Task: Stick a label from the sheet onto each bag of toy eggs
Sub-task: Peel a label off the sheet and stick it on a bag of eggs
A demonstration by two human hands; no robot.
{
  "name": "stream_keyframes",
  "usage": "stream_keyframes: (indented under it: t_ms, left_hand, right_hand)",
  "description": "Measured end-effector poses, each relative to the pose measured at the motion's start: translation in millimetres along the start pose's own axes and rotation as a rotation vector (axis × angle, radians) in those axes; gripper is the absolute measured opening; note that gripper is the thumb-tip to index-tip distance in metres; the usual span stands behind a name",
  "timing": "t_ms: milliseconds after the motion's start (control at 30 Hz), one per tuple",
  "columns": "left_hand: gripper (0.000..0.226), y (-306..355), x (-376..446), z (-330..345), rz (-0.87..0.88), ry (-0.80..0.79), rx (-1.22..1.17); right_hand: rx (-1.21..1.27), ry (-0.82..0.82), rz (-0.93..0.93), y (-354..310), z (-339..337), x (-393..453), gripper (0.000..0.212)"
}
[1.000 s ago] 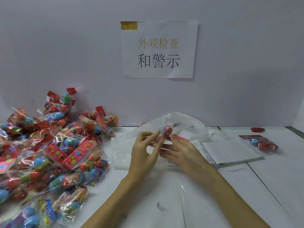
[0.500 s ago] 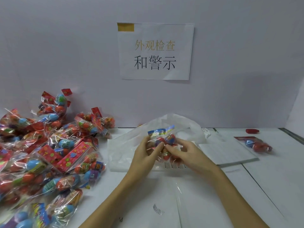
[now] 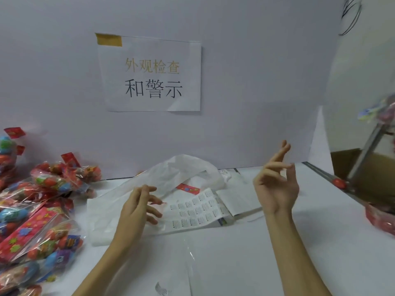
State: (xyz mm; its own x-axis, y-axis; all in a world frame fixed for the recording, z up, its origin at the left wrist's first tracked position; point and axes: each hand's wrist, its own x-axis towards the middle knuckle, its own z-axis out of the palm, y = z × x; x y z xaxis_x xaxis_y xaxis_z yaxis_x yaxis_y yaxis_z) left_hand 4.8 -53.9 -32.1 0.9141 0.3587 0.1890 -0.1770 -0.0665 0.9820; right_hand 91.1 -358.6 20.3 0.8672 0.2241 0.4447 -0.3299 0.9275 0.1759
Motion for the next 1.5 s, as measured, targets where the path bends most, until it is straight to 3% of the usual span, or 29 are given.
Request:
stream_keyframes:
  t_ms: [133,200,267,333,367,433,500,567,667,733,800,833,867,933,1067,1200,1300,1400,1500]
  left_hand:
    - [0.044,-5.1,0.0,-0.5,0.016,-0.032,0.06]
    - [0.046,-6.5,-0.2,-2.3,0.039,-0.035,0.102]
    - [0.047,-5.9,-0.5,-3.3,0.06,-0.025,0.124]
    - [0.047,-5.2,-0.7,-2.5,0.068,-0.02,0.147]
    - [0.048,-5.7,-1.0,-1.9,0.07,-0.023,0.164]
    - [0.048,-5.8,-1.7,-1.3,0.077,-0.028,0.191]
    - [0.049,-4.3,-2.9,-0.4,0.088,-0.035,0.208]
    - [0.049,-3.3,-3.2,0.0,0.101,-0.036,0.214]
    - [0.05,-4.9,-1.3,-4.6,0.117,-0.033,0.203]
    - [0.05,-5.7,-0.7,-6.8,0.116,-0.04,0.189]
    - [0.048,-3.8,-1.7,-6.0,0.116,-0.049,0.194]
    - [0.047,-3.8,-2.1,-4.8,0.115,-0.052,0.203]
    - [0.048,-4.3,-2.3,-3.2,0.113,-0.055,0.211]
    - [0.05,-4.8,-1.8,-0.1,0.112,-0.074,0.219]
    - [0.051,-6.3,-4.8,1.0,0.14,-0.077,0.271]
    - [0.044,-3.5,-6.1,-2.2,0.179,-0.035,0.345]
    - [0.031,-3.2,-5.2,-1.6,0.29,0.001,0.587]
    - [0.009,-5.0,-1.7,-3.6,0.389,0.058,0.867]
    - [0.022,-7.6,10.0,-25.3,0.389,0.189,1.101]
  right_hand:
    - [-0.558,0.432,-0.158,-9.9,-13.1,10.9,0.037]
    - [-1.13,0.644,-0.229,-7.5,-20.3,20.0,0.028]
    - [-1.773,0.739,-0.317,-10.3,-31.8,28.1,0.02]
    - [-2.304,0.798,-0.367,-22.8,-39.1,40.0,0.031]
    - [-2.531,0.851,-0.329,-32.3,-40.9,46.2,0.037]
    - [-2.864,1.027,-0.009,-53.9,-43.1,54.2,0.047]
    - [-2.932,1.172,0.372,-73.3,-42.5,52.0,0.05]
    - [-2.98,1.164,0.467,-86.4,-43.2,43.6,0.046]
    - [-2.97,0.985,0.185,-92.6,-40.6,31.3,0.036]
    - [-2.942,0.915,-0.204,-98.0,-26.1,19.7,0.034]
    - [-2.984,1.014,-0.544,-114.3,-3.0,9.9,0.056]
    - [-3.021,1.125,-0.549,-123.7,9.4,7.8,0.079]
    - [-3.043,1.234,-0.436,-130.9,19.8,7.1,0.099]
    - [-3.034,1.316,-0.15,-130.7,28.1,9.0,0.111]
    - [-3.0,1.104,0.14,-82.0,7.8,18.1,0.078]
    - [-2.992,0.736,0.372,-19.4,-25.1,21.3,0.05]
    - [-2.921,0.504,0.415,18.7,-37.8,20.3,0.042]
    - [-2.765,0.404,0.407,53.0,-45.5,17.1,0.037]
    - [-2.744,0.323,0.349,82.2,-58.6,9.9,0.033]
